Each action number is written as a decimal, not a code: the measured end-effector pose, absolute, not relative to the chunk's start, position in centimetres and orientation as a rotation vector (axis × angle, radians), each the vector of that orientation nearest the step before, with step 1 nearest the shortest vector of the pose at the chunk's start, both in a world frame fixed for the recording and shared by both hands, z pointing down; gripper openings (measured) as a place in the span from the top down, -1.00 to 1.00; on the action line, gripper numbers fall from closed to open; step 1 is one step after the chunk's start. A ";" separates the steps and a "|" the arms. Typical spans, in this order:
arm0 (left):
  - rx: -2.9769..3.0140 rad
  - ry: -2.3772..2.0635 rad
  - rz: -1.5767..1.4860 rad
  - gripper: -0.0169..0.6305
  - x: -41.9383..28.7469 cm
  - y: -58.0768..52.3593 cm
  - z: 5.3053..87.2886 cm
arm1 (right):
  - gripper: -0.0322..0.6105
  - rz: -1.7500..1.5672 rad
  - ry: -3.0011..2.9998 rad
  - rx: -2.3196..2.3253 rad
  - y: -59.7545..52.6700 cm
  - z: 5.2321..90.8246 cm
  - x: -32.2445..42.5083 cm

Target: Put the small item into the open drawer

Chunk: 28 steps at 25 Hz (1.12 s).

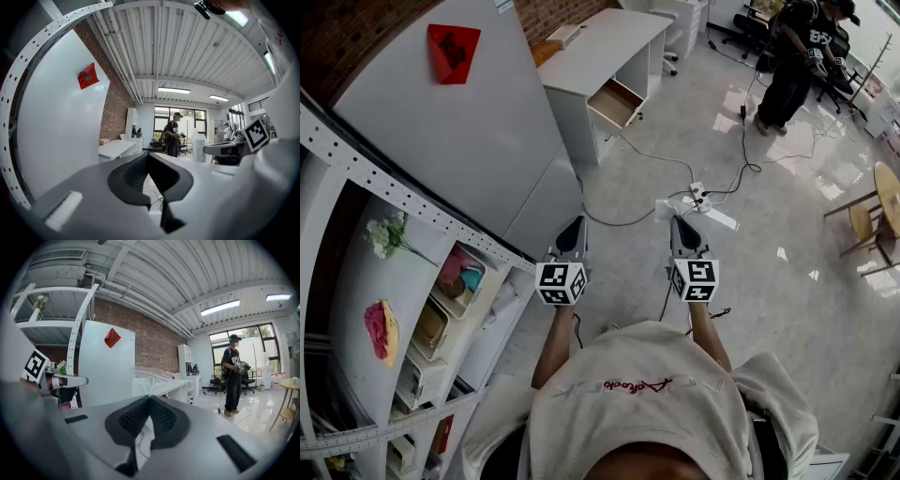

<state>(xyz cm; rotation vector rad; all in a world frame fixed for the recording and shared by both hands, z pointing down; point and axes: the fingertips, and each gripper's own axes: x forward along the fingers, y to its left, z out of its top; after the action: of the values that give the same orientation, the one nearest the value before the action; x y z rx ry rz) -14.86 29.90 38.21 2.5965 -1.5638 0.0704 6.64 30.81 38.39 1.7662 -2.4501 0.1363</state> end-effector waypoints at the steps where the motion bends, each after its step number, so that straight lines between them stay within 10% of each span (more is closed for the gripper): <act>1: 2.594 -1.565 0.071 0.92 -14.8 29.9 38.2 | 0.86 0.140 -2.453 1.763 30.8 38.4 6.6; 28: 2.616 -1.581 0.096 0.92 -9.6 31.6 37.7 | 0.86 0.161 -2.504 1.727 32.0 38.9 10.7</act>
<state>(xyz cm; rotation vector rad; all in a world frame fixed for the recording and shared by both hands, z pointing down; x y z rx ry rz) -9.60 31.58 37.72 2.6162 -1.5807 0.0964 10.71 32.05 38.85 1.7270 -2.5038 0.1606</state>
